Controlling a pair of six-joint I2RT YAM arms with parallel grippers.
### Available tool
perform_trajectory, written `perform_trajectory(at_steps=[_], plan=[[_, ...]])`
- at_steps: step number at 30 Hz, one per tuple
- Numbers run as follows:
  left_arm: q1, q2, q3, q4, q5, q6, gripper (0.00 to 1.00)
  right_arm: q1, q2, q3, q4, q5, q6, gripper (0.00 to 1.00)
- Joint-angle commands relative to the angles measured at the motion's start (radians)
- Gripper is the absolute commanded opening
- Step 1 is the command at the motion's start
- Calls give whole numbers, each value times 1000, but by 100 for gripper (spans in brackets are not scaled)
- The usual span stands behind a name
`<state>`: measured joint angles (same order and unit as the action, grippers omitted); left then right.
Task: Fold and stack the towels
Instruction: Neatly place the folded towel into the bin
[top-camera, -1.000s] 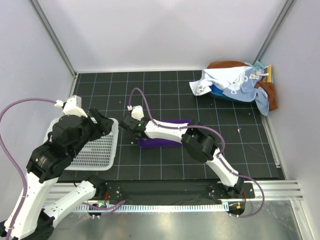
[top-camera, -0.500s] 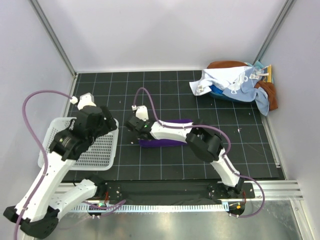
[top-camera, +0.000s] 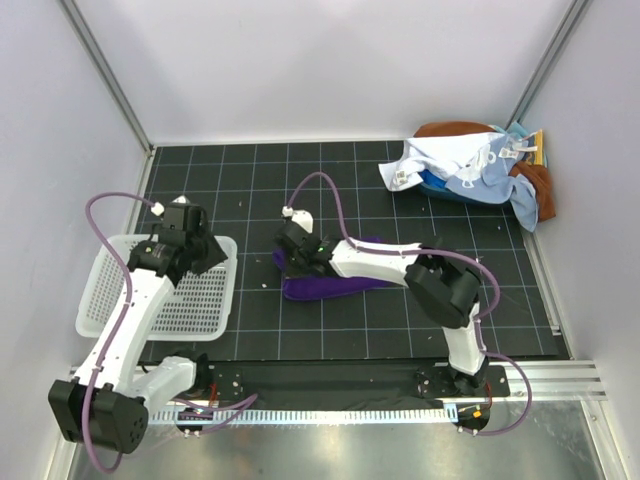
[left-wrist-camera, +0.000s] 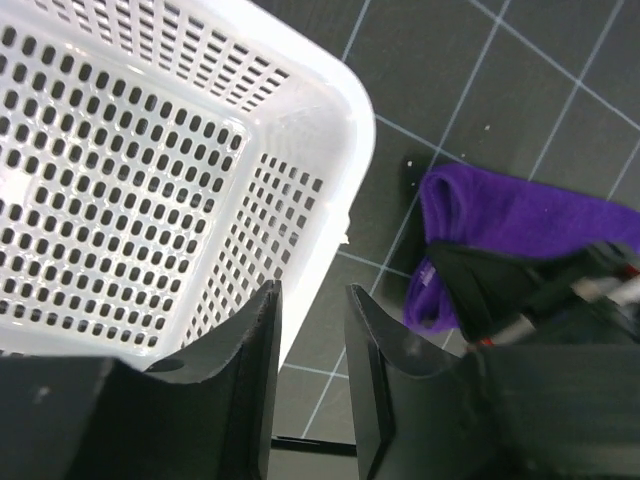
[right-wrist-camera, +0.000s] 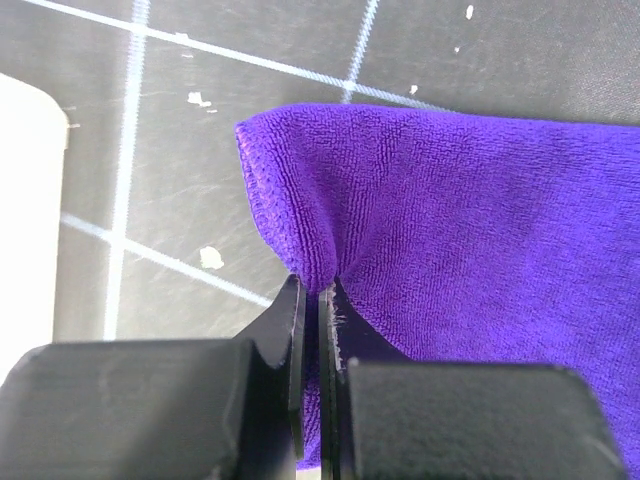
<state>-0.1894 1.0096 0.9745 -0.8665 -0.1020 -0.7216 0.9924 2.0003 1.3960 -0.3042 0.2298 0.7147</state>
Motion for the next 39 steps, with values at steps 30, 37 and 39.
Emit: perform_trajectory(at_steps=[30, 37, 39], plan=[[-37, 303, -28, 304, 111, -182, 27, -63, -348, -109, 224, -90, 115, 1], [-102, 337, -34, 376, 36, -302, 26, -69, -373, -104, 218, -101, 117, 1], [-107, 359, -19, 380, 18, -317, 26, -69, -377, -107, 221, -103, 120, 1]])
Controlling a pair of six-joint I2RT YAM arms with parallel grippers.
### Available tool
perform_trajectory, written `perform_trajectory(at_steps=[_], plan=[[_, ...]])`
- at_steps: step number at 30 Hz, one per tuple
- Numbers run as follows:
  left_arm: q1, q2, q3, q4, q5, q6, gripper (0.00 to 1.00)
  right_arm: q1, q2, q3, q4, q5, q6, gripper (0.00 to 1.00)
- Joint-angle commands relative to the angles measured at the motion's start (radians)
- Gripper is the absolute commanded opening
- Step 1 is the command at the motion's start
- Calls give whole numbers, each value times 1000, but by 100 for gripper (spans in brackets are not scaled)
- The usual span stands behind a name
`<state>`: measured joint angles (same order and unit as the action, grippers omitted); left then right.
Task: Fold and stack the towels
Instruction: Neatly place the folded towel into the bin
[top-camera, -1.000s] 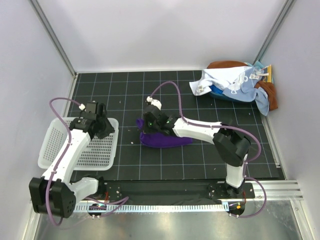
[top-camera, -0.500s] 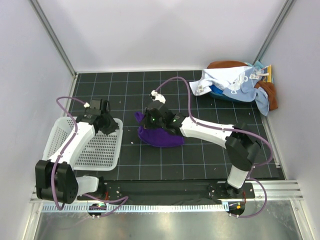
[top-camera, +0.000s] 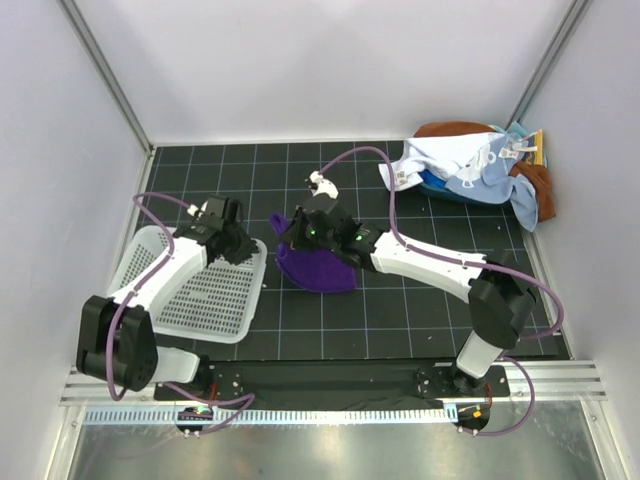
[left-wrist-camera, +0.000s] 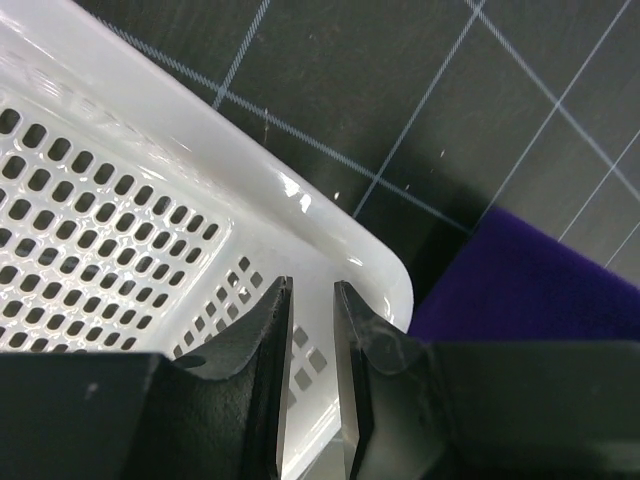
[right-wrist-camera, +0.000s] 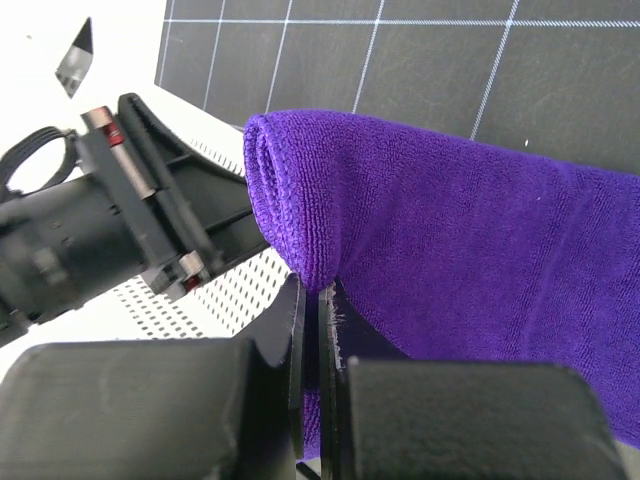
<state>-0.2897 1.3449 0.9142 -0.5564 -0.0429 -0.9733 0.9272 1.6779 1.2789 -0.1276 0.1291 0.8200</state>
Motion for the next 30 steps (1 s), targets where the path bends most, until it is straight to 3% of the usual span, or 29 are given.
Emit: perform_trajectory(at_steps=[1, 14, 22, 30], plan=[[-6, 31, 45, 78, -44, -68, 27, -2, -56, 8, 46, -2, 18, 1], [-6, 174, 184, 128, -28, -81, 28, -4, -89, 0, 37, 3, 18, 1], [-6, 120, 236, 63, -25, 10, 39, -2, -115, 34, 20, 4, 39, 1], [13, -2, 317, -97, -112, 87, 42, 5, -156, 95, -35, 9, 41, 1]])
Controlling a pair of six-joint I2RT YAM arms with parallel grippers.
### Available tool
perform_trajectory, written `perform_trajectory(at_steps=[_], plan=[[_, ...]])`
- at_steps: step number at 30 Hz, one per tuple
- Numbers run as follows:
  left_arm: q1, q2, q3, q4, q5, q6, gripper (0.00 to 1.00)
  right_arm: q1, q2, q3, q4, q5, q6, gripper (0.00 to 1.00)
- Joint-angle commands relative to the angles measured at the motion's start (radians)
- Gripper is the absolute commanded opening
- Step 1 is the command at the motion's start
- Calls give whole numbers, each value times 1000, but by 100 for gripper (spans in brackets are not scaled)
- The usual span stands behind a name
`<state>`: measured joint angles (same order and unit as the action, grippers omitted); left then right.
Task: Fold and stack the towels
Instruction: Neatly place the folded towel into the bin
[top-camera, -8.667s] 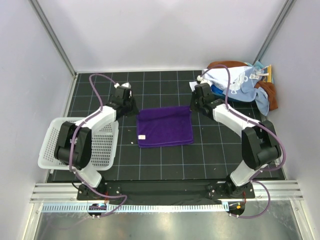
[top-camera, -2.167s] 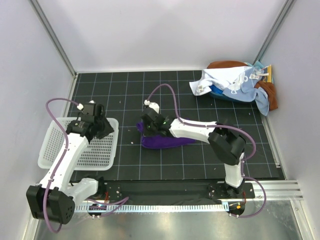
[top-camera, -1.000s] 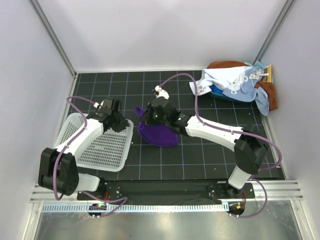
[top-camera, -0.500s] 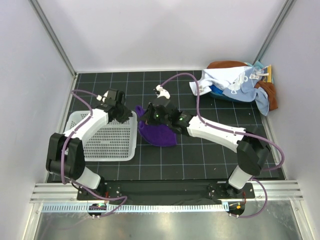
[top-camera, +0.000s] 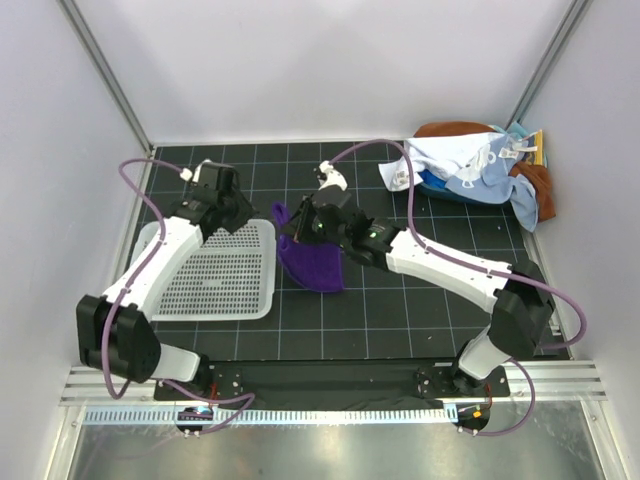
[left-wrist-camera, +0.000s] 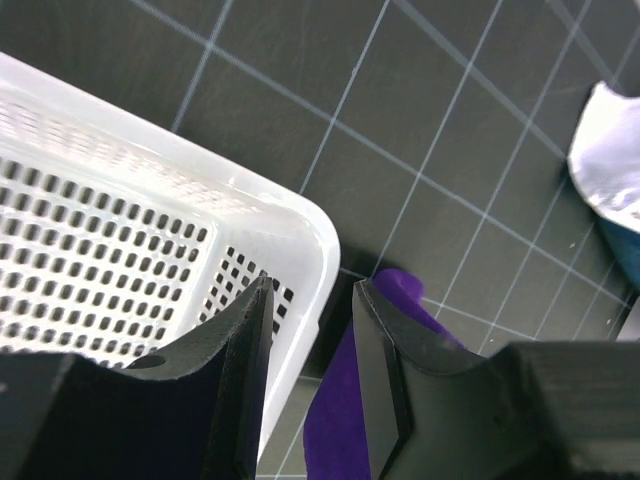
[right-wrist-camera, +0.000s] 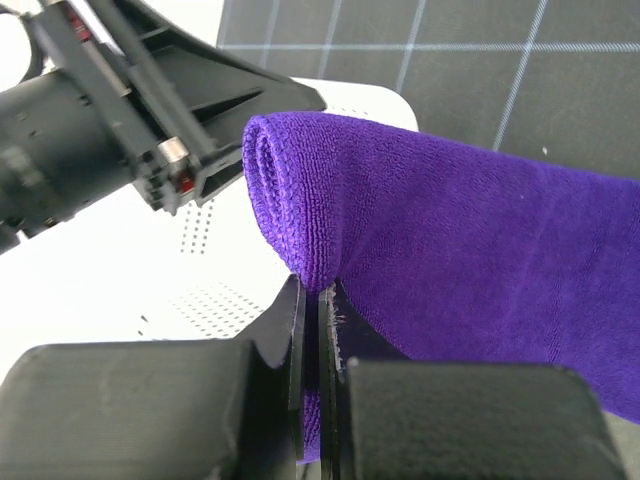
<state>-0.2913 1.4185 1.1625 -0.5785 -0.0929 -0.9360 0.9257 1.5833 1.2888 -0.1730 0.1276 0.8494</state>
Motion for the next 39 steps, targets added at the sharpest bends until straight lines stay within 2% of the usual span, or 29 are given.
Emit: perform_trajectory(at_steps=[1, 8, 21, 31, 39], plan=[[20, -85, 78, -105, -71, 60, 41, 10, -63, 101, -3, 13, 7, 1], [29, -179, 218, -248, -126, 100, 42, 55, -14, 292, -112, 61, 0, 1], [29, -312, 428, -382, -153, 135, 42, 153, 128, 489, -178, 93, 7, 1], [29, -359, 508, -409, -119, 151, 43, 189, 277, 627, -195, 104, 23, 1], [30, -380, 511, -419, -103, 166, 43, 209, 417, 741, -188, 87, 51, 1]])
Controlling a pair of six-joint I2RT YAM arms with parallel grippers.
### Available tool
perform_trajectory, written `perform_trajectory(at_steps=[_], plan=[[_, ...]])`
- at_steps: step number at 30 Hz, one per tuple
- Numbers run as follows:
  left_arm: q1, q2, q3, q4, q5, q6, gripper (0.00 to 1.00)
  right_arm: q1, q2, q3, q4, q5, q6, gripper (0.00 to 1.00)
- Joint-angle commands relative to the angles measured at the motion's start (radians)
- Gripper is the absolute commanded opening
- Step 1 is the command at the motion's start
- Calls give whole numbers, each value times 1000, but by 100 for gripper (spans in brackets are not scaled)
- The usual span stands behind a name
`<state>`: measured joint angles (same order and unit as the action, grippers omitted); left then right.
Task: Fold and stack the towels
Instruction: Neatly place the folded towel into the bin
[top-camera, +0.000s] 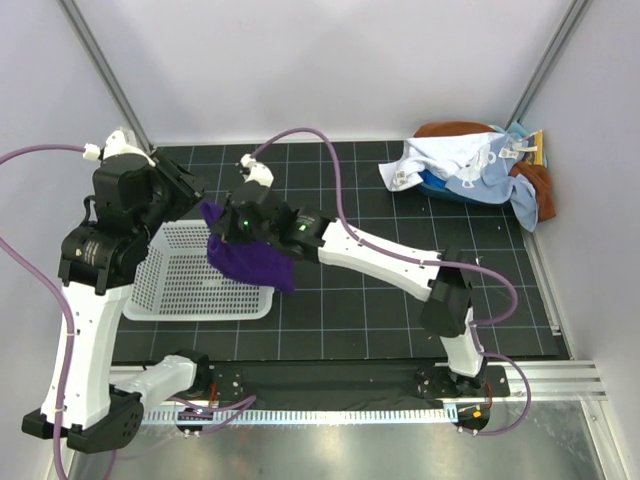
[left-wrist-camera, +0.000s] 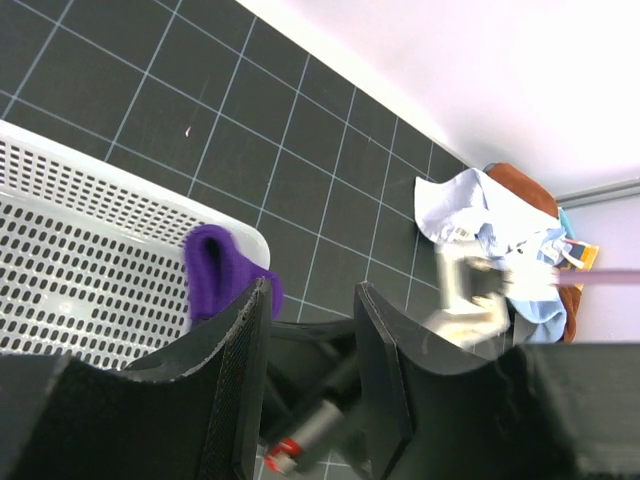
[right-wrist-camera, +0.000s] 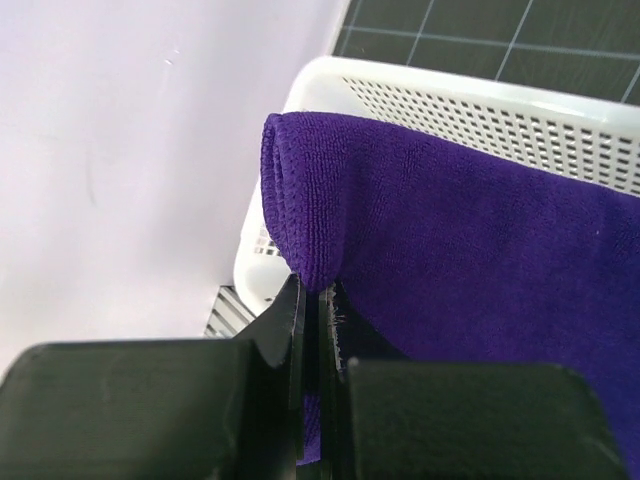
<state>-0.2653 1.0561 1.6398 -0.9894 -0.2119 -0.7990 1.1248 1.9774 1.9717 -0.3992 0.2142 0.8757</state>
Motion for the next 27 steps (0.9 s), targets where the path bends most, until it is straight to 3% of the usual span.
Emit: perform_trajectory(at_steps=[1, 15, 27], plan=[[5, -22, 35, -8, 16, 33, 43, 12, 35, 70, 40, -1, 28, 1], [3, -44, 11, -8, 26, 66, 42, 21, 231, 173, 114, -53, 68, 1], [3, -50, -34, 12, 34, 70, 42, 21, 333, 139, 270, -114, 88, 1]])
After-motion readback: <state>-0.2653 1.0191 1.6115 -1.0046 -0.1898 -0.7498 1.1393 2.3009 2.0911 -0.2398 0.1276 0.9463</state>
